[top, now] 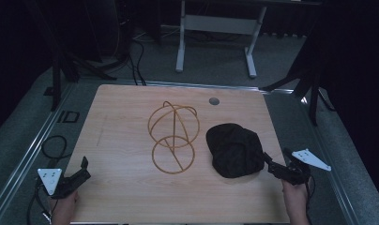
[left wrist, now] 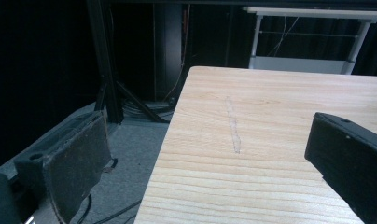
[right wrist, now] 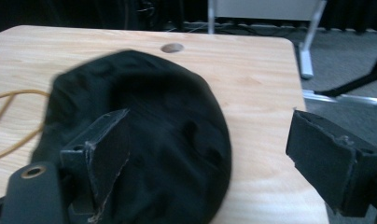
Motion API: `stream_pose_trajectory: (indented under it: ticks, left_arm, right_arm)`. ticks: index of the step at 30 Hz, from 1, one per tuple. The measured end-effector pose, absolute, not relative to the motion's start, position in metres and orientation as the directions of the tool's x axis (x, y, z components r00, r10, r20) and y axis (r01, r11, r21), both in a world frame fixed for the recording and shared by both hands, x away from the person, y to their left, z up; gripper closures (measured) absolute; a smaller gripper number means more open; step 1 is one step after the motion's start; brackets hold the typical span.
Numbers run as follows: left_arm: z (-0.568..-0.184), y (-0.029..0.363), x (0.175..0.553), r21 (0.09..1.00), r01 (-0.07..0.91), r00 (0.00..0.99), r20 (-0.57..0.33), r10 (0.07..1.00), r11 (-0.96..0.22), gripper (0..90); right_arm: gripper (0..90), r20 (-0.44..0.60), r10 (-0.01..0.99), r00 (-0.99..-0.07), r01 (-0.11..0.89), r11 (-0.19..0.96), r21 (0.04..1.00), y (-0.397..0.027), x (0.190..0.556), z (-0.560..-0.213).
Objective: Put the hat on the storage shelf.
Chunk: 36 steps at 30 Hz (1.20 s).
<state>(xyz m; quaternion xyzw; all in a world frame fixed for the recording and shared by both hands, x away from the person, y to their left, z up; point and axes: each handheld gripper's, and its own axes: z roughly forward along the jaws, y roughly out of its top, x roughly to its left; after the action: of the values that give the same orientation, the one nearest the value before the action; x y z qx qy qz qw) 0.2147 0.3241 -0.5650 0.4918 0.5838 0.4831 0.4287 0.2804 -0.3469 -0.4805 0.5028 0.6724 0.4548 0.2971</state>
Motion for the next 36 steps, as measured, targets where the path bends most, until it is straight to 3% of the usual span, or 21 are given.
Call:
stream_pose_trajectory:
  ticks: [18,24,36]
  left_arm:
    - [-0.565,0.324,0.215,0.986,0.160,-0.145,-0.028,0.989,0.051,0.6]
    - [-0.565,0.325,0.214,0.986,0.159,-0.143,-0.029,0.989,0.052,0.6]
    - [-0.565,0.325,0.215,0.986,0.160,-0.141,-0.031,0.990,0.054,0.6]
  right_arm:
    - [13.4,0.025,0.882,-0.470,0.358,0.165,0.919,-0.298,0.299,-0.438]
    - [13.2,0.000,0.866,-0.500,0.342,0.198,0.919,-0.282,0.302,-0.437]
    - [11.0,-0.025,0.867,-0.497,0.402,0.256,0.879,-0.266,0.314,-0.459]
